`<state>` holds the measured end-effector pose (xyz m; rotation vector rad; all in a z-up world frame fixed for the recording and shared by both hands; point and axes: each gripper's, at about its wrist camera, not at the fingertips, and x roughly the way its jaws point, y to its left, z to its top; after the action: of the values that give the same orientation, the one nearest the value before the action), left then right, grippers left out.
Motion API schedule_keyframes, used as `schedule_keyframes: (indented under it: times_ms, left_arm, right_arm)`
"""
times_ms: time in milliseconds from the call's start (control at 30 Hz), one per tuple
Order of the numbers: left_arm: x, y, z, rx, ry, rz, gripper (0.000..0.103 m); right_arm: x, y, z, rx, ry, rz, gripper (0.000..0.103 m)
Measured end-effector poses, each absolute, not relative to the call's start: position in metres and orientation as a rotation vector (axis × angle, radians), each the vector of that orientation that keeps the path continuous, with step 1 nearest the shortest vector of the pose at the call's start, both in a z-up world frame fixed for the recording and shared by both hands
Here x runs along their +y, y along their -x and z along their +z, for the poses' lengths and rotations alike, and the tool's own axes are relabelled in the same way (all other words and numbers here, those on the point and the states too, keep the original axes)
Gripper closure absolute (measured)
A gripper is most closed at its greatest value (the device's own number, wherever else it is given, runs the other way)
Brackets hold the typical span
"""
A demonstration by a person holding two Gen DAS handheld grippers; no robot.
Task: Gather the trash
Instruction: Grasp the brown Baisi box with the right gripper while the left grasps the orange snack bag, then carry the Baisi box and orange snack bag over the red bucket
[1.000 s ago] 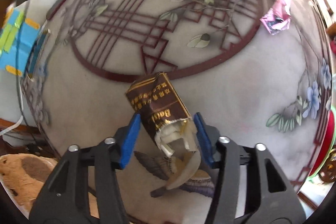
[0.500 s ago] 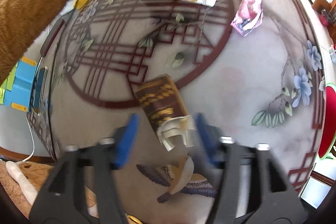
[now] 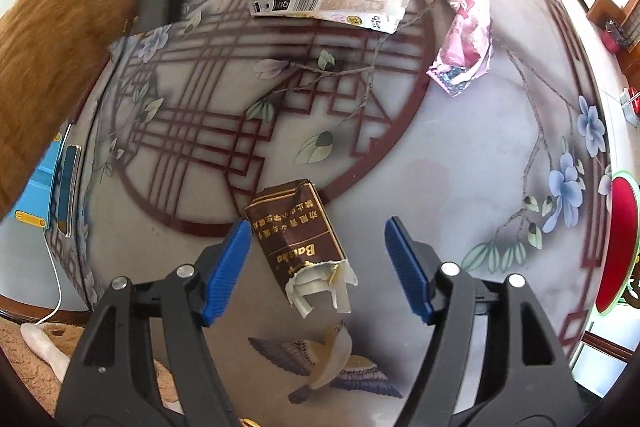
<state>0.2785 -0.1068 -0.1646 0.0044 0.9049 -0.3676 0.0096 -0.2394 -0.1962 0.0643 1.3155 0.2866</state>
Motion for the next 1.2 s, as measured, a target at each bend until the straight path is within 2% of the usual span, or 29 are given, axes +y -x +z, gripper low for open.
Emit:
schedule_keyframes:
  times_ms: [233, 467, 533, 633, 967, 1200]
  left_arm:
    - [-0.066, -0.204, -0.121, 0.836, 0.091, -0.326, 0.058]
    - [-0.046, -0.138, -0.139, 0.91, 0.131, -0.275, 0.057]
    - [-0.044, -0.126, -0.148, 0.942, 0.124, -0.269, 0.057]
    - [-0.041, -0.112, -0.155, 0.977, 0.135, -0.258, 0.057]
    - [-0.057, -0.074, -0.133, 0.94, 0.105, -0.251, 0.057]
    - [-0.088, -0.055, -0.121, 0.93, 0.063, -0.298, 0.056]
  right_arm:
    - [-0.227, -0.015, -0.209, 1.345, -0.053, 0.299, 0.035]
    - [-0.209, -0.012, -0.224, 1.377, 0.049, 0.311, 0.036]
    - [-0.206, -0.01, -0.227, 1.386, 0.076, 0.31, 0.05]
    - [-0.204, -0.006, -0.227, 1.383, 0.075, 0.321, 0.057]
    - [-0.222, 0.007, -0.168, 1.187, 0.064, 0.268, 0.058]
    - [-0.269, 0.017, -0.125, 1.041, -0.054, 0.18, 0.058]
